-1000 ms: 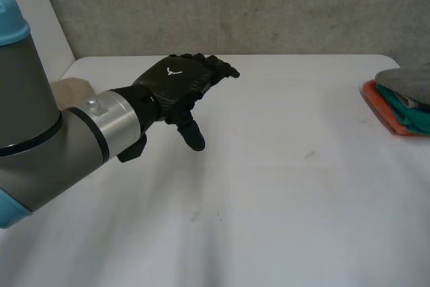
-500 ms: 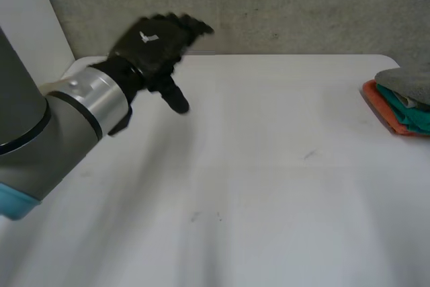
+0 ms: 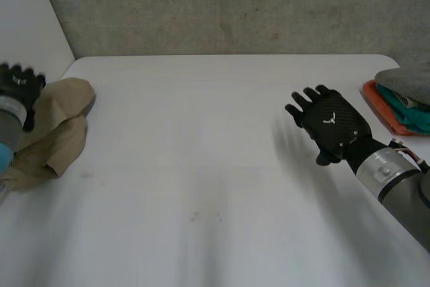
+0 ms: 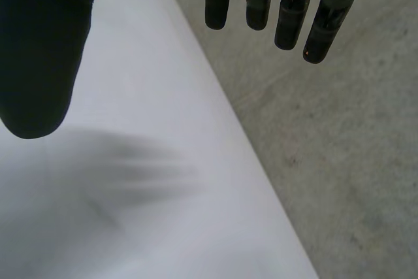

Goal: Fold the laundry.

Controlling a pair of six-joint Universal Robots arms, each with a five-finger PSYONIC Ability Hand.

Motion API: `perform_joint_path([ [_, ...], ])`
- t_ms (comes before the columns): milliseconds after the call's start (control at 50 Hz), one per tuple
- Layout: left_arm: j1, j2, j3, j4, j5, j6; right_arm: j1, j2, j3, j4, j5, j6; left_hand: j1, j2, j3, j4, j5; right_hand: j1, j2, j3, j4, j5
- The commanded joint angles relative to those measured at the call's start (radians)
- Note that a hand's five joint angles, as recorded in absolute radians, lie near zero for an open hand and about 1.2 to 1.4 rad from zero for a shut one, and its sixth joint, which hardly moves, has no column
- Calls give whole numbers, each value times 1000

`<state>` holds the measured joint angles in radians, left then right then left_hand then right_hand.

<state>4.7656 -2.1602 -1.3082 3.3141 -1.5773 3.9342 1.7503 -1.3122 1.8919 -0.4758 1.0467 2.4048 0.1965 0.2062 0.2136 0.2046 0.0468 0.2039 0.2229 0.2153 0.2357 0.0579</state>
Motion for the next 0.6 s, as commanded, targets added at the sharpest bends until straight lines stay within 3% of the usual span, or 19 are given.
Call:
perform_joint_path([
  [20,31,-171,73,12,-56,100,-18,33,-5,11,21,-33,889,879,872,881,864,-29,-48,-41,-61,-58],
  [40,27,-173,73,19,-59,96,-18,33,-5,11,19,-33,1168,1158,1151,1160,1143,-29,-48,-41,-61,-58],
  [60,20,-173,73,34,-62,86,-18,33,-5,11,19,-33,1199,1190,1182,1191,1175,-29,-48,-41,-61,-58],
  [140,-38,-100,40,148,-78,-39,-20,33,-7,9,21,-29,1200,1190,1183,1192,1175,-29,-48,-41,-61,-58],
  [260,-191,75,-28,153,-47,-275,-23,30,-10,2,24,-21,1200,1190,1183,1192,1175,-29,-48,-41,-61,-58],
  [340,-357,186,-92,121,51,-424,-25,22,-10,2,27,-21,1200,1190,1183,1192,1175,-29,-48,-41,-61,-58],
  [360,-427,218,-124,98,115,-465,-25,22,-10,0,27,-21,1200,1190,1183,1192,1175,-29,-48,-41,-61,-58],
  [440,-567,255,-175,55,235,-512,-26,22,-11,2,49,-21,1200,1190,1183,1192,1175,-29,-48,-41,-61,-58],
  [500,-622,240,-197,42,250,-516,-23,22,-14,6,73,-21,1200,1190,1183,1192,1175,-29,-48,-41,-61,-58],
  [560,-685,185,-209,35,237,-507,-23,22,-16,6,91,-19,241,231,224,233,216,-29,-48,-41,-61,-58],
  [580,-699,177,-209,33,229,-507,-22,22,-16,6,95,-19,40,30,22,31,15,-29,-48,-41,-61,-58],
  [600,-735,162,-203,30,209,-506,-23,22,-16,5,99,-18,-22,-32,-39,-30,-47,-29,-48,-41,-61,-58],
])
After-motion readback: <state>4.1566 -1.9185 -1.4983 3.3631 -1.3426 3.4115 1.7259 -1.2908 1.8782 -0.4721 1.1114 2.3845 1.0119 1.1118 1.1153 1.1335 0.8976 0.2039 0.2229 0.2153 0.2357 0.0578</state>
